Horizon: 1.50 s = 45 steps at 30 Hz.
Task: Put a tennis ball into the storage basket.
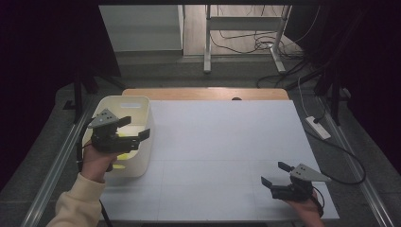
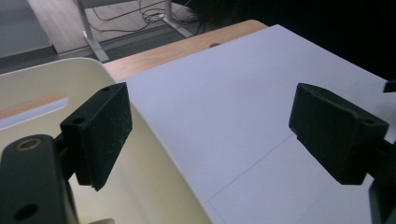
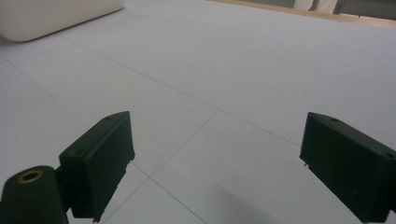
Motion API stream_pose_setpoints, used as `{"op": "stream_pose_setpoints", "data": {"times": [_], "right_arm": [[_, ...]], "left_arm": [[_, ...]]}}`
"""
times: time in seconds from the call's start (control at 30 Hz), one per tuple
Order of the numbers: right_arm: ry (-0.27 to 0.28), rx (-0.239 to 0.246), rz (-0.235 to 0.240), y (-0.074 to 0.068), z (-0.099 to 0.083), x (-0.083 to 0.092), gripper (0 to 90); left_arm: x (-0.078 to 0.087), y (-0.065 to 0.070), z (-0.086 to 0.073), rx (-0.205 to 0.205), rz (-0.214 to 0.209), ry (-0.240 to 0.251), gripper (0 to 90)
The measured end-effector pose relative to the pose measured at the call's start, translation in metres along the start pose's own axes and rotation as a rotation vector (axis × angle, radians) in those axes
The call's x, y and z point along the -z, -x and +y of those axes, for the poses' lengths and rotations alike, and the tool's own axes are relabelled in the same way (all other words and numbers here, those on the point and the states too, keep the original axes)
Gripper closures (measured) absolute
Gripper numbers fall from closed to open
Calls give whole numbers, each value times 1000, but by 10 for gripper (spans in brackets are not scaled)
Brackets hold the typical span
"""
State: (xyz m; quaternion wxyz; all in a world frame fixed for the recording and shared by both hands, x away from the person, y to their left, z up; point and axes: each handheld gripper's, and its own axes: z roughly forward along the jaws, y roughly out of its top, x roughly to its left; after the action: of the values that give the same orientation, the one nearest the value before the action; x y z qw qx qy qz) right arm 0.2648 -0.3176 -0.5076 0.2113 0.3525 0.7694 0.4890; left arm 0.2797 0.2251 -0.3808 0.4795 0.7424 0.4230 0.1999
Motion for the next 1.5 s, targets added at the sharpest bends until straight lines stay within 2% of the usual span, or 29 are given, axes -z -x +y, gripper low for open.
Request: {"op": "stream_pose_setpoints", "data": {"times": [0.13,0.3,0.4,0.53,0.87,1.03,1.27,1.4,1.5], "right_arm": [[1,-1,0,0,0,0,95],[-2,1,-1,0,0,-1,95],[-2,-1,0,0,0,0,95],[0,1,2,-1,0,0,95],[1,-1,2,-1,0,0,95],[1,1,1,-1,0,0,96],[0,3,2,-2,0,0,95],[0,2,2,-2,0,0,96],[-1,2,2,-1,0,0,95]], "left_arm": [[-1,9,-2,-18,11,20,143],[-4,19,-5,-26,-21,36,143],[-5,29,-8,-44,-47,40,143],[-8,38,-10,-61,-57,29,142],[-16,57,-18,-72,-119,31,142],[-18,63,-23,-79,-109,34,149],[-23,71,-35,-80,-132,20,149],[-26,78,-41,-105,-111,12,150],[-30,84,-47,-114,-119,7,149]]}}
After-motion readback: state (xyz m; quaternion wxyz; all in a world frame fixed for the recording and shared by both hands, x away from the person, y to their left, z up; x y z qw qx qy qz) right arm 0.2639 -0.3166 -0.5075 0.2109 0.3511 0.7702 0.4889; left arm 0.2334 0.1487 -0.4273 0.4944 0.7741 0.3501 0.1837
